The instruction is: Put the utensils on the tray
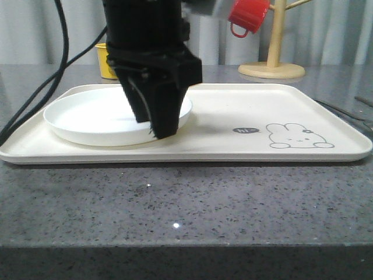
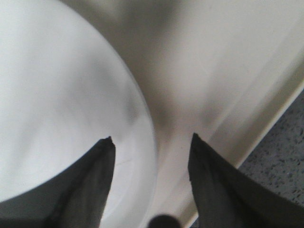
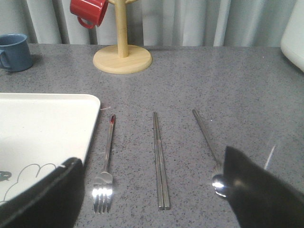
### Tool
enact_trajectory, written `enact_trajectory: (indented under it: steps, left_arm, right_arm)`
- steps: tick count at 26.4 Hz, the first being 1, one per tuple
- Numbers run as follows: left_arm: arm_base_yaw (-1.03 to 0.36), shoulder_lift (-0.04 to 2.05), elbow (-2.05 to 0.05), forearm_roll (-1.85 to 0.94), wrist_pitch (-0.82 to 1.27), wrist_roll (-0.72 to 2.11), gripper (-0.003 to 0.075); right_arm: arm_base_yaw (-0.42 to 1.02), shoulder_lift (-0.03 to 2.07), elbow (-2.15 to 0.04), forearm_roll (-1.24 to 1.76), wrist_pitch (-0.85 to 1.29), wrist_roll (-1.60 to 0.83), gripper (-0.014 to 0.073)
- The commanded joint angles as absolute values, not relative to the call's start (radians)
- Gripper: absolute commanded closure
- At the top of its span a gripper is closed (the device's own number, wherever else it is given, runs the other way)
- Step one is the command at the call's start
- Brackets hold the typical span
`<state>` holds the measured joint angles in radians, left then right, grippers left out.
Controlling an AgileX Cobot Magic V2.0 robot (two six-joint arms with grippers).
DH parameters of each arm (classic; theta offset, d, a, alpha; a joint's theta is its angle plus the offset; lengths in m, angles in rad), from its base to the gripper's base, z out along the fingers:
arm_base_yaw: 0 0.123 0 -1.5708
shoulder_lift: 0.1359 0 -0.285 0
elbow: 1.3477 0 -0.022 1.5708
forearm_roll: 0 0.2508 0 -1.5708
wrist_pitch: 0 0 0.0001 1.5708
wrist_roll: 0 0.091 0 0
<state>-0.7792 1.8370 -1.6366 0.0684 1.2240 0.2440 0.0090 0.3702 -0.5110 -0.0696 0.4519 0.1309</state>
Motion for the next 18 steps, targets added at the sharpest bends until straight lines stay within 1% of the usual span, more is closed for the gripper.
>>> enact_trajectory:
  steps: [1,3,7,10,15,18]
  left_arm:
    - [-0.788,1.756,-1.715,0.082,1.265,0.231,0.0343]
    - [-0.788,1.729,-1.723,0.127,1.265,0.231,0.0402]
    - [-0.731,1.664,-1.721,0.155,1.265,0.219,0.0608]
    - [-0.635,1.608,-1.719,0.155,1.265,0.176,0.0741]
    - [-0.445,1.497,-1.666,0.120,1.265,0.167,0.0738]
    - [-0.293,1.410,-1.579,0.056,1.247,0.167,0.0738]
  right_arm:
    - [0.006,0.384,-0.547,-0.080,0.377,0.125,-0.0029]
    - [0.006,0.384,-0.547,-0.080,0.377,0.125,-0.0029]
    - [0.006,0.384,-0.547,-0.080,0.377,0.125,-0.0029]
    - [0.006,0.384,-0.547,-0.080,0.377,0.125,-0.0029]
    - [0.006,0.384,-0.547,-0.080,0.377,0.125,-0.0029]
    - [0.006,0.384,-0.547,-0.080,0.377,0.125,-0.0029]
